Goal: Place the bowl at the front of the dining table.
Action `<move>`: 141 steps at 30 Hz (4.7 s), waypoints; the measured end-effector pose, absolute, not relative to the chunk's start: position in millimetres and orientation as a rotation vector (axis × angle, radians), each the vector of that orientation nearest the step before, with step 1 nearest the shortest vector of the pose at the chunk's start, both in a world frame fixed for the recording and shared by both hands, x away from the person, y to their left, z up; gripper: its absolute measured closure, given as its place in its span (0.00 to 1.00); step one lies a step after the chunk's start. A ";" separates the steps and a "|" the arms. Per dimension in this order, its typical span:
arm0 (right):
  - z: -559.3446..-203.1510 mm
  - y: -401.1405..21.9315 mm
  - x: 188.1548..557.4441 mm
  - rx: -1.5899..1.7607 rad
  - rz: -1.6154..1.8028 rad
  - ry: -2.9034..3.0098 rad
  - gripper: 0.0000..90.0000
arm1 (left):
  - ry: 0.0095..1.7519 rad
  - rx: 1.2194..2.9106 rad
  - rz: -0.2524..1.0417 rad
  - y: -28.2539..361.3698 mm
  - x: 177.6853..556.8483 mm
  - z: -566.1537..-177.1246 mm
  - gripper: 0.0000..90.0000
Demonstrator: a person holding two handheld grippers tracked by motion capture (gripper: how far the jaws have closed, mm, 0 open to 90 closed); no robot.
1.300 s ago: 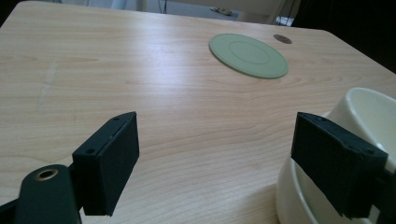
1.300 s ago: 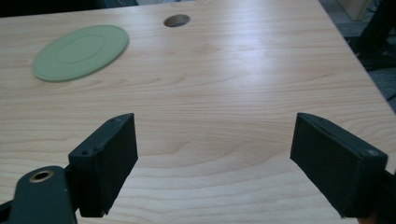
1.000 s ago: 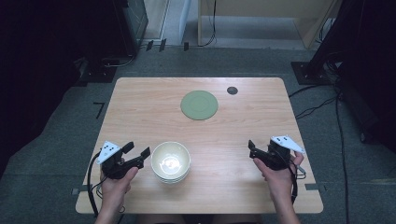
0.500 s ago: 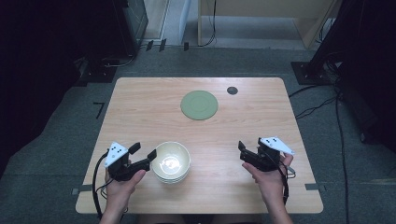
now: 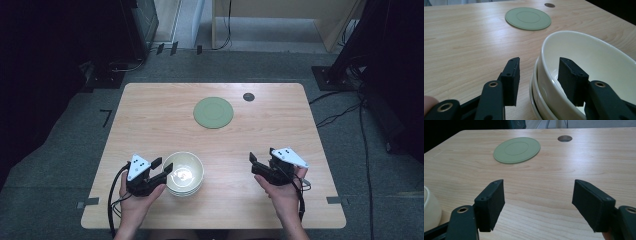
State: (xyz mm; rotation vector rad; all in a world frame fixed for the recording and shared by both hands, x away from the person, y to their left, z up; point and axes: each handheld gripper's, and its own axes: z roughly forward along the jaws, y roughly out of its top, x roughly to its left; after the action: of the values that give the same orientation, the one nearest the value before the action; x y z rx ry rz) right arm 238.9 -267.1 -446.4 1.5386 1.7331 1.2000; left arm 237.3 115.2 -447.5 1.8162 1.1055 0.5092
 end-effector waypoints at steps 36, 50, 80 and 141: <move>-441.0 -166.5 241.9 1.378 1.475 2.023 0.59 | 1.076 1.797 0.690 99.4 234.7 -448.0 0.94; -446.0 -136.2 252.2 1.366 1.479 2.056 0.64 | 1.105 1.834 0.511 110.1 243.8 -446.1 0.75; -441.2 -109.4 259.2 1.362 1.433 2.167 0.77 | 0.918 1.741 0.816 108.4 221.1 -427.6 0.93; -415.8 -163.8 297.2 1.402 1.417 1.739 0.94 | 1.282 1.526 0.574 217.7 256.3 -503.4 0.09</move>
State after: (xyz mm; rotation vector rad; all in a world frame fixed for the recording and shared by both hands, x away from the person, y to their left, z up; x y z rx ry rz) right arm 297.2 -163.8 -415.8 1.4023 1.7393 1.4169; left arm 256.3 217.7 -503.4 1.5264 1.2822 0.5739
